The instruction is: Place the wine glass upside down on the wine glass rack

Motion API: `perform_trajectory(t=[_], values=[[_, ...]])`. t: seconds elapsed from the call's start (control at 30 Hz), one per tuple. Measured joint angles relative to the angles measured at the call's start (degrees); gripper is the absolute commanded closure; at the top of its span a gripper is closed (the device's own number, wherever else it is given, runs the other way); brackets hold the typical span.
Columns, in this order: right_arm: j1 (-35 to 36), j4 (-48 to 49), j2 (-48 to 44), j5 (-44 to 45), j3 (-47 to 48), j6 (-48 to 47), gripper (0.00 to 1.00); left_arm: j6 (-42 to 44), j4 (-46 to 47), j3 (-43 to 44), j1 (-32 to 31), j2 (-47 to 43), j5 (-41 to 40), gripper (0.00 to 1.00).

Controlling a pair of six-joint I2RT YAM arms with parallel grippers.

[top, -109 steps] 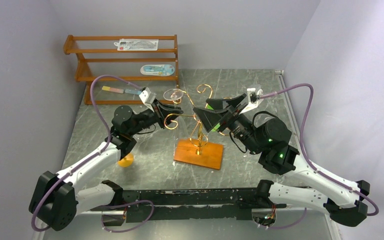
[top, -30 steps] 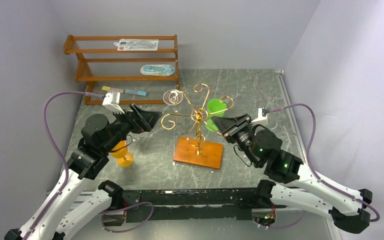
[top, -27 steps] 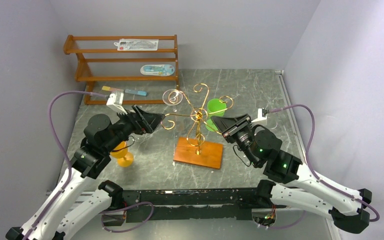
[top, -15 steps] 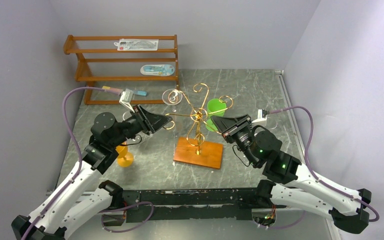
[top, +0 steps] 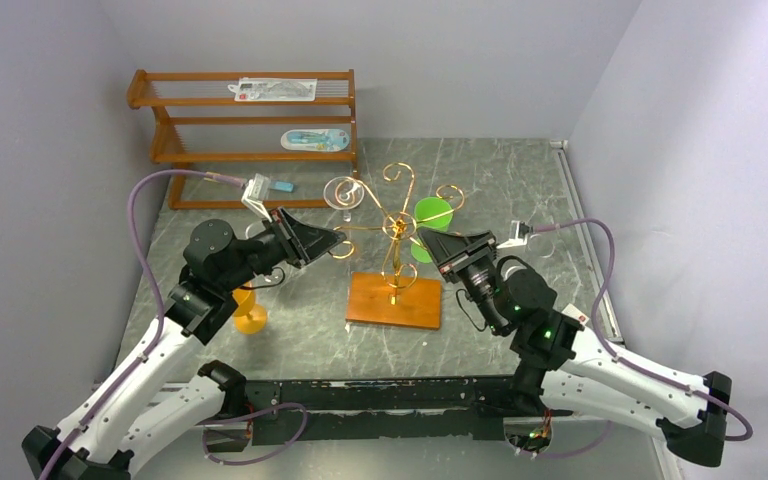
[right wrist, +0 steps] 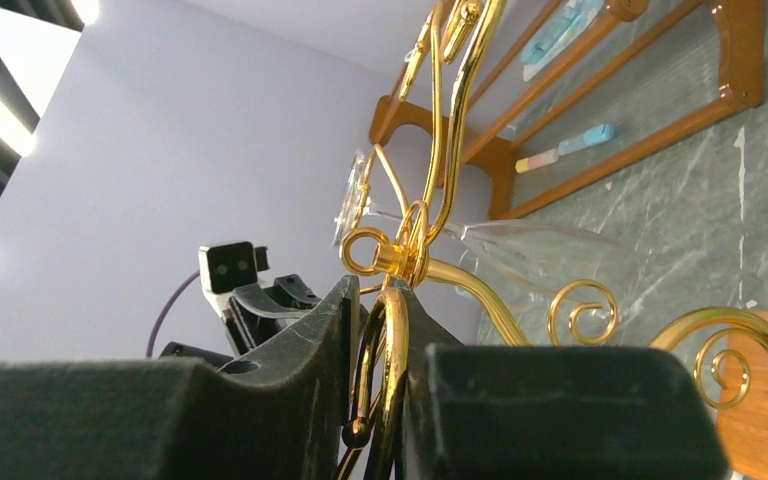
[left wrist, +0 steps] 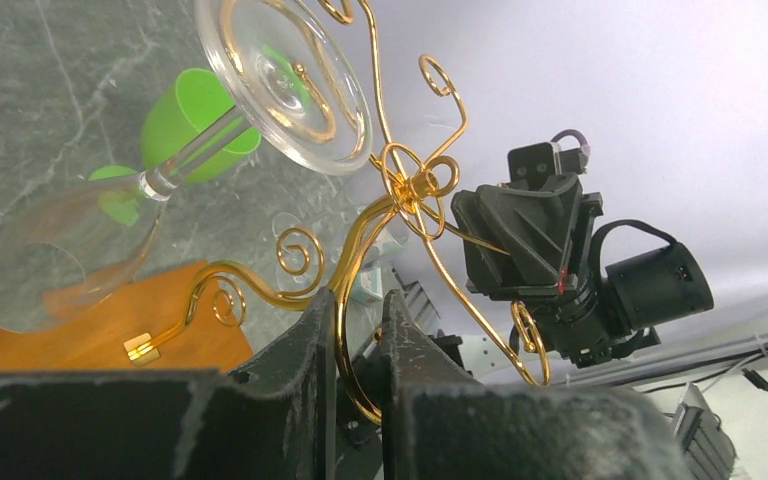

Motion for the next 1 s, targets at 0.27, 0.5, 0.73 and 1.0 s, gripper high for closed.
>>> perform_trajectory(t=[0.27, 0.5, 0.73, 1.0], values=[[-0.5, 8.8, 2.4, 0.1, -2.2, -3.2, 0.91, 4.4, -1.0, 2.2, 0.0, 2.1, -1.5, 0.95], [-1.1, 13.5, 3.8, 0.0, -3.4, -4.8, 0.90, 7.9, -1.5, 3.6, 0.4, 3.5, -2.6, 0.95], [-2.0, 15.4, 7.0, -1.9, -2.3, -5.8, 0.85, 9.4, -1.9, 3.7, 3.2, 3.0, -2.6, 0.95], [-2.7, 9.1, 10.0, -4.8, 2.2, -7.0, 0.76, 9.4, -0.8, 3.1, 8.9, 3.4, 2.6, 0.93]])
